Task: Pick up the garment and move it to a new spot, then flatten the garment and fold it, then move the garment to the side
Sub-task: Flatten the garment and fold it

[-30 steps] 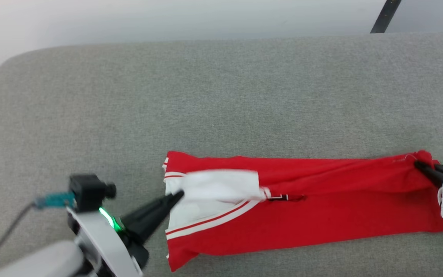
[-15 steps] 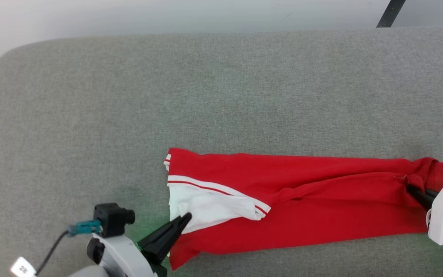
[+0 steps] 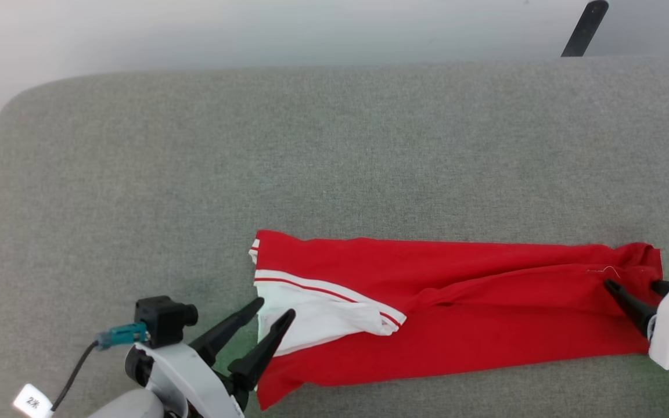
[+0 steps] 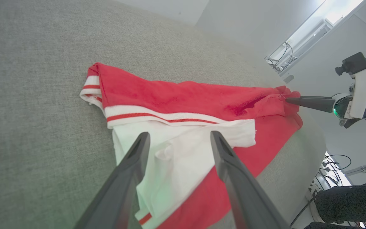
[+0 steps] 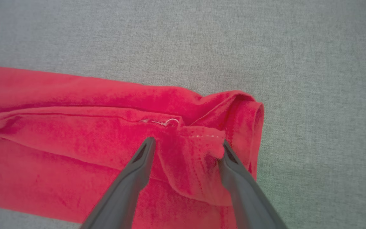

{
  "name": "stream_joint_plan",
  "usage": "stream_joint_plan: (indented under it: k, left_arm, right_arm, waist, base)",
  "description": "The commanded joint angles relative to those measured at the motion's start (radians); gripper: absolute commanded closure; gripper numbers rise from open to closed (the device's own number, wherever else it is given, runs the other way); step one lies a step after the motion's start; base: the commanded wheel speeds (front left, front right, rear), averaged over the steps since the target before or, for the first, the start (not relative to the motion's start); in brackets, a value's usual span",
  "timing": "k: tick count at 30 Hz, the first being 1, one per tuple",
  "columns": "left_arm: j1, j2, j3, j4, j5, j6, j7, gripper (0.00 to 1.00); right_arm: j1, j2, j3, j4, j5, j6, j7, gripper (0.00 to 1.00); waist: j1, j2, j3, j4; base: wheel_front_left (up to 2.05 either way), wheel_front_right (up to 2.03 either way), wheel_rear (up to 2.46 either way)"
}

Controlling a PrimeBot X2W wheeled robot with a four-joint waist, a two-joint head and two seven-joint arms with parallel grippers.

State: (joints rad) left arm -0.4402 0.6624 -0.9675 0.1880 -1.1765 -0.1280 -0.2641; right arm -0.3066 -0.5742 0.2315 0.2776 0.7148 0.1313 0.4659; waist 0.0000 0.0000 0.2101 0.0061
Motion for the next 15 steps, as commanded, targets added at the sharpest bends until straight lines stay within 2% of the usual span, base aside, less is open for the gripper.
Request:
stream_joint_plan:
  k: [1, 4, 9, 15]
  left_arm:
    - [0.017, 0.0, 0.011, -0.005, 0.009, -0.004, 0.001, 0.0]
    - [0.032, -0.006, 0.047, -0.003, 0.026, -0.002, 0.001, 0.0]
    - [0.093, -0.044, 0.131, 0.023, 0.056, 0.048, 0.001, 0.0]
    - [0.181, -0.107, 0.258, 0.046, 0.108, 0.084, 0.001, 0.0]
  right_arm:
    - [0.016, -0.002, -0.011, -0.004, -0.004, -0.001, 0.004, 0.0]
    - [0.024, -0.006, -0.032, -0.007, -0.005, -0.001, 0.017, 0.0]
    - [0.05, -0.007, -0.075, 0.01, 0.021, -0.001, 0.059, 0.0]
    - [0.084, -0.022, -0.142, 0.064, 0.033, -0.001, 0.086, 0.0]
  waist:
    - [0.0, 0.0, -0.01, 0.002]
    - [0.0, 0.0, -0.026, 0.01]
    - [0.0, 0.0, -0.065, 0.031]
    - [0.0, 0.0, -0.103, 0.078]
  base:
    - [0.0, 0.0, 0.0]
    - [0.0, 0.0, 0.0]
    - [0.0, 0.0, 0.0]
    - [0.0, 0.0, 0.0]
